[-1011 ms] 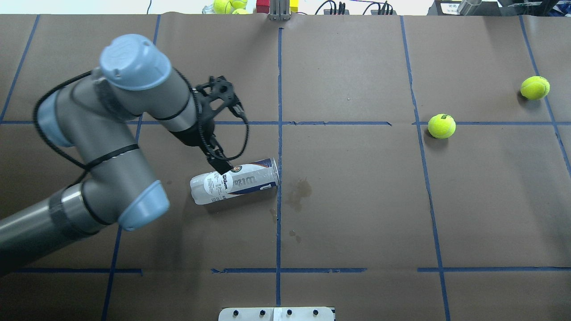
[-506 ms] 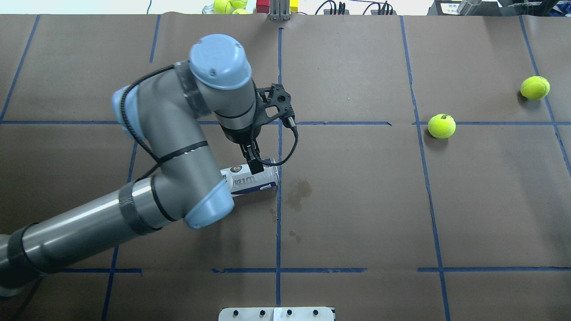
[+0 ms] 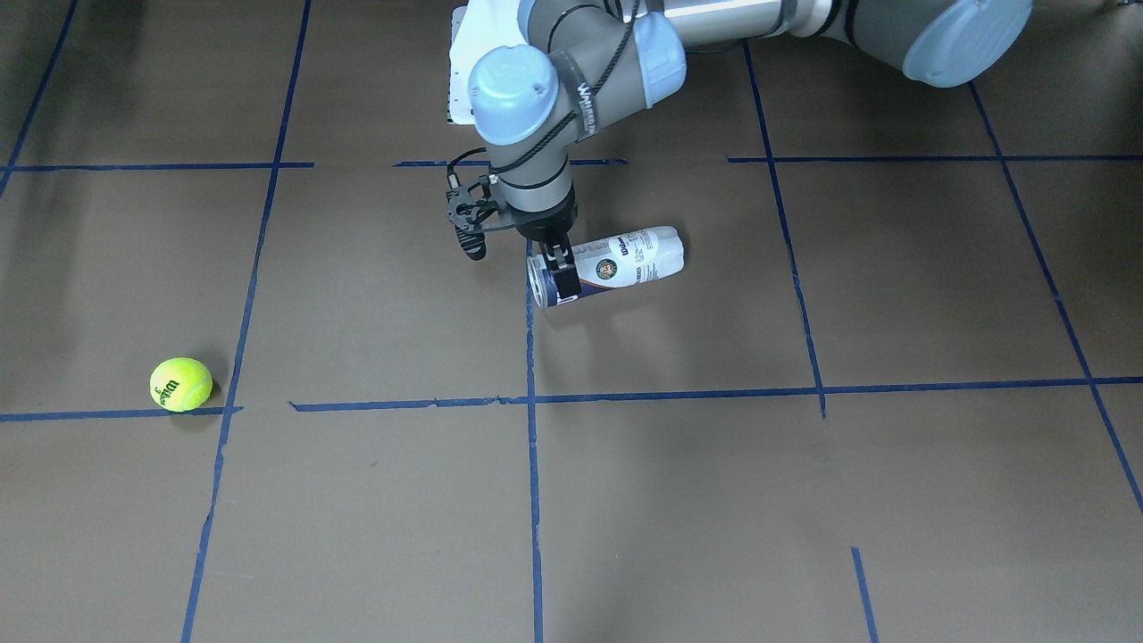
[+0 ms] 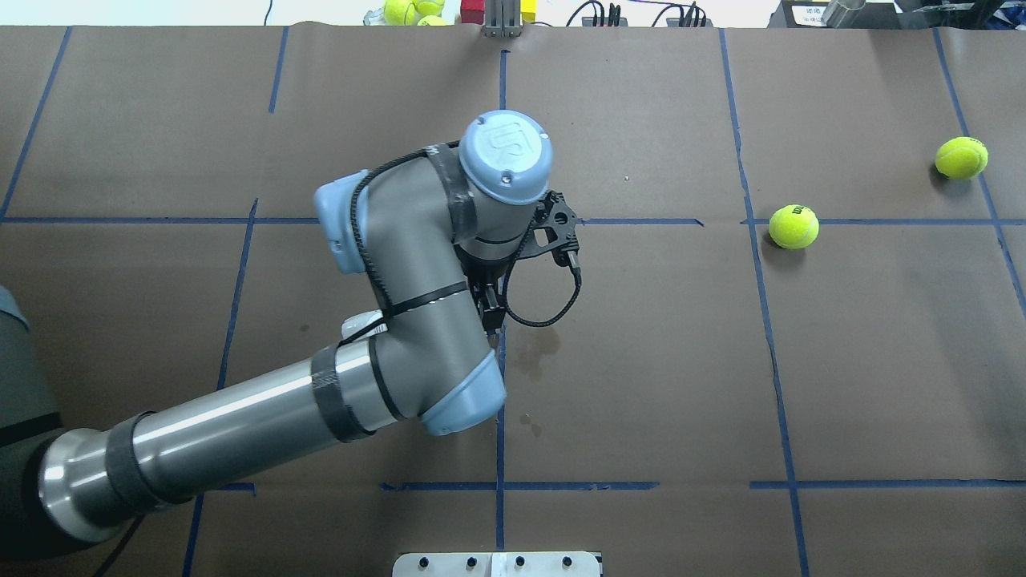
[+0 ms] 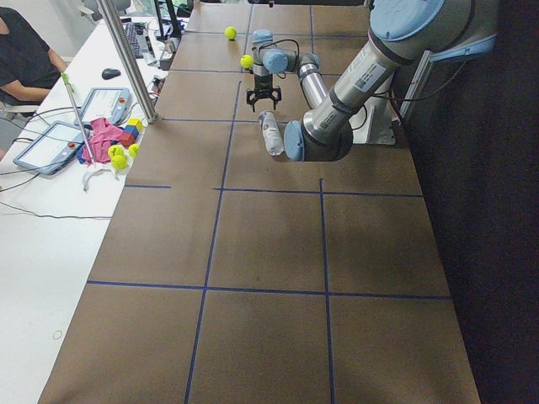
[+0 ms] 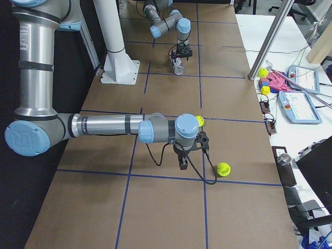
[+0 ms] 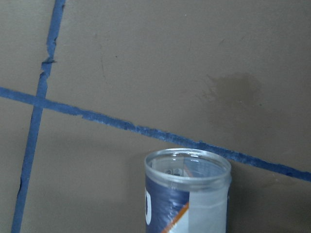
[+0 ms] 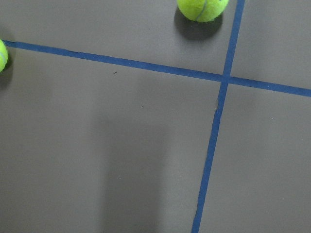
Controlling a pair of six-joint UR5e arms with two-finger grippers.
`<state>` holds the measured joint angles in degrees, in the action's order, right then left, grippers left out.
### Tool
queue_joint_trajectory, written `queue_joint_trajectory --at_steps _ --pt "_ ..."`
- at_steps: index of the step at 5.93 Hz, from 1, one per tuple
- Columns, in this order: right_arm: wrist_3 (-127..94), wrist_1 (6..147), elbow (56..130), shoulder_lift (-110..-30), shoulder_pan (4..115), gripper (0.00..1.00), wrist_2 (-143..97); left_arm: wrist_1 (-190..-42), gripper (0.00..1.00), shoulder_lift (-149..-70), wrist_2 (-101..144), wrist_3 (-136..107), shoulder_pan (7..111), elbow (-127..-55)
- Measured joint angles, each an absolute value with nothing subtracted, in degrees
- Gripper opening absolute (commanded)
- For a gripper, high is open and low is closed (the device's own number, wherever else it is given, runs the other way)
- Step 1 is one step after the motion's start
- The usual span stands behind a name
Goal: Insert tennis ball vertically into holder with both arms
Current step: 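Lift the clear tube with the left gripper and rotate it upright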
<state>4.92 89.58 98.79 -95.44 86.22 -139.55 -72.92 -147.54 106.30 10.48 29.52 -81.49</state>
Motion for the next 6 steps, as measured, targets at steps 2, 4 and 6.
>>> queue_joint_trajectory --at_steps 2,4,6 --pt "4.9 89.6 98.7 -95.4 86.2 1.0 -139.4 -70.1 1.0 -149.4 103.6 11.4 27.4 -79.4" --pt "4.9 89.6 98.8 -95.4 86.2 1.0 -139.5 -69.8 1.0 -149.3 99.6 12.1 25.4 -79.0" --pt "4.8 89.6 98.9 -95.5 86.2 1.0 -139.4 -70.2 1.0 -148.9 98.8 10.5 25.2 -78.9"
